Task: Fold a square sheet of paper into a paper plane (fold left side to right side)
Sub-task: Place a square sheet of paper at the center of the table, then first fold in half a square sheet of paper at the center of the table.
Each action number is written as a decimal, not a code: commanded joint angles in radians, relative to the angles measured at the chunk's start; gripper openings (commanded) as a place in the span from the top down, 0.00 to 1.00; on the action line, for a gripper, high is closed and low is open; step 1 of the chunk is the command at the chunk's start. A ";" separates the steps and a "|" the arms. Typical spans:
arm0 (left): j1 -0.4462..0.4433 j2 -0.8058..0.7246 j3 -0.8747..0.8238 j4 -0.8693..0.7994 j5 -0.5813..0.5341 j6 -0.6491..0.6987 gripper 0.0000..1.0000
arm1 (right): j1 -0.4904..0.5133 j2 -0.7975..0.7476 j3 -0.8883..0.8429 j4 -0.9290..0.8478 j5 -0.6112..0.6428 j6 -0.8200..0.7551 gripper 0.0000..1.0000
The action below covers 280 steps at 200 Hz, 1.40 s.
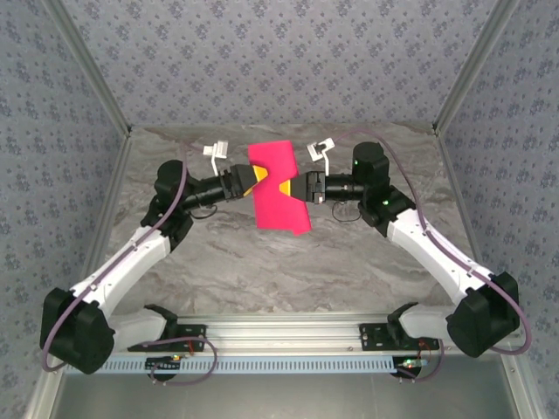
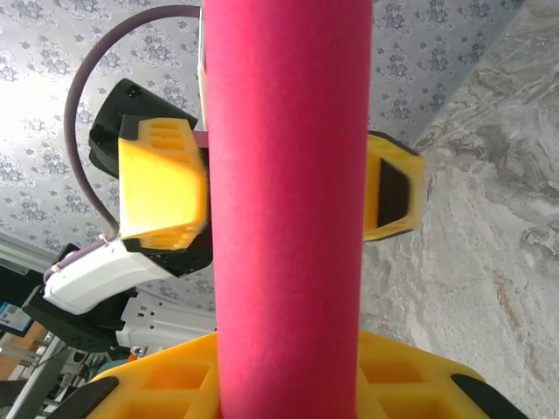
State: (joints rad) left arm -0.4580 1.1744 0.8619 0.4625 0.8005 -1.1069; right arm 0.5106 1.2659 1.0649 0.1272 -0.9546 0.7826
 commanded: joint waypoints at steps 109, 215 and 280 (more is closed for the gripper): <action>-0.013 0.171 -0.054 -0.321 -0.143 0.307 1.00 | -0.106 -0.010 -0.026 -0.579 0.432 -0.341 0.32; 0.073 0.490 0.007 -0.465 -0.223 0.522 1.00 | -0.030 0.437 -0.082 -0.310 0.461 -0.232 0.74; 0.069 0.474 0.049 -0.495 -0.154 0.485 0.80 | 0.017 0.619 0.001 -0.417 0.559 -0.218 0.75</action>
State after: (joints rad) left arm -0.3866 1.6737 0.8886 -0.0246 0.5922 -0.6090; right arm 0.5251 1.8492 1.0359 -0.2302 -0.4549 0.5423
